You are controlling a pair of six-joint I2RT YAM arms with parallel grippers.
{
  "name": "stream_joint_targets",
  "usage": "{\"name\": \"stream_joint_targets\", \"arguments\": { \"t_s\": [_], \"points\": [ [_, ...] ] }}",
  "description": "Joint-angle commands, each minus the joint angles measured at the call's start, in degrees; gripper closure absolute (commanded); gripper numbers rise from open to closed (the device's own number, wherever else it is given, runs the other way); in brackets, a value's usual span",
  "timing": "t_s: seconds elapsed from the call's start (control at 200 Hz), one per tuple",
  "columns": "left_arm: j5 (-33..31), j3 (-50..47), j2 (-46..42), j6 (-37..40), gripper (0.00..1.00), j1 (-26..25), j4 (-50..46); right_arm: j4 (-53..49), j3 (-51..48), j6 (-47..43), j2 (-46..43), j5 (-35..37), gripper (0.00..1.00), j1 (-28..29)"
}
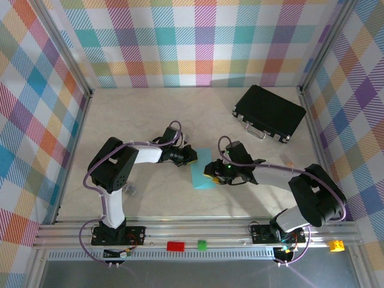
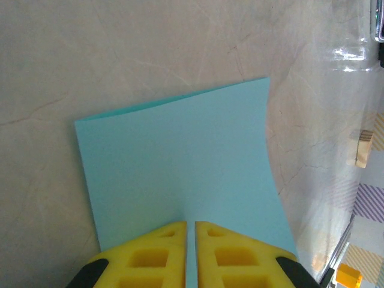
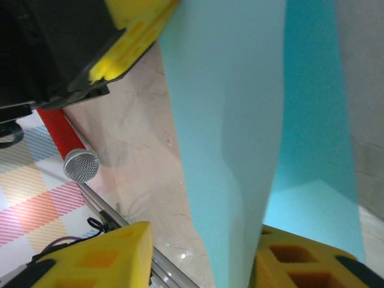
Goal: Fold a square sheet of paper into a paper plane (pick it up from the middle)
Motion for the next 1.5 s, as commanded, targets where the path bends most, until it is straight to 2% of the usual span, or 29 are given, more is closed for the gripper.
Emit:
{"name": "stream_joint_targets", "arguments": {
  "t_s": [0.0, 0.14, 0.375, 0.5, 0.75, 0.86, 1.05, 1.23, 1.35, 1.43, 1.475, 1.495],
  "points": [
    [0.3, -0.4, 0.3, 0.6, 0.87, 0.3, -3.1, -1.1, 2.6, -4.3, 2.8, -4.7, 0.55, -2.7],
    [1.2, 0.3, 0.0, -0.7, 0.87, 0.3, -1.8, 0.2, 4.0, -5.5, 5.7, -8.2, 0.58, -5.3],
    [3.1, 2.5, -1.3, -0.6, 0.84, 0.3, -2.3, -1.3, 5.9, -8.5, 8.2, -11.5, 0.86, -7.2],
    [3.2, 2.9, -4.1, -0.5, 0.79, 0.3, -3.0, -2.3, 6.7, -9.6, 9.6, -12.1, 0.92, -7.6],
    [0.7, -4.7, -15.7, -0.7, 0.59, 0.3, 1.7, 1.3, 5.3, -6.1, 10.4, -8.8, 0.93, -7.4],
    [-0.1, -8.5, -20.8, -0.6, 0.56, 0.3, 3.6, 7.9, 3.2, -1.4, 11.0, -6.1, 0.93, -6.0],
    [-3.6, -13.4, -29.0, 1.8, 0.52, 0.5, 3.2, 1.4, 4.5, -2.1, 11.8, 1.3, 0.91, -3.8],
    [-6.7, -18.0, -34.7, 3.1, 0.4, 1.4, 2.7, 2.1, 3.9, -2.7, 10.7, -0.6, 0.83, -3.7],
    [-9.1, -20.1, -38.5, 4.1, 0.27, 2.0, 1.1, 1.7, 5.1, -3.6, 11.3, -3.4, 0.82, -3.7],
    [-11.5, -21.3, -41.0, 4.2, 0.15, 2.4, -0.3, 0.4, 5.4, -4.7, 10.9, -3.1, 0.8, -3.8],
    [-13.0, -21.6, -42.3, 4.9, 0.01, 2.4, -1.8, -1.1, 5.6, -5.8, 10.6, -2.6, 0.8, -3.8],
    [-13.7, -21.5, -42.8, 5.5, 0.0, 2.4, -2.7, -1.7, 5.7, -6.1, 10.4, -2.3, 0.79, -3.8]
  ]
}}
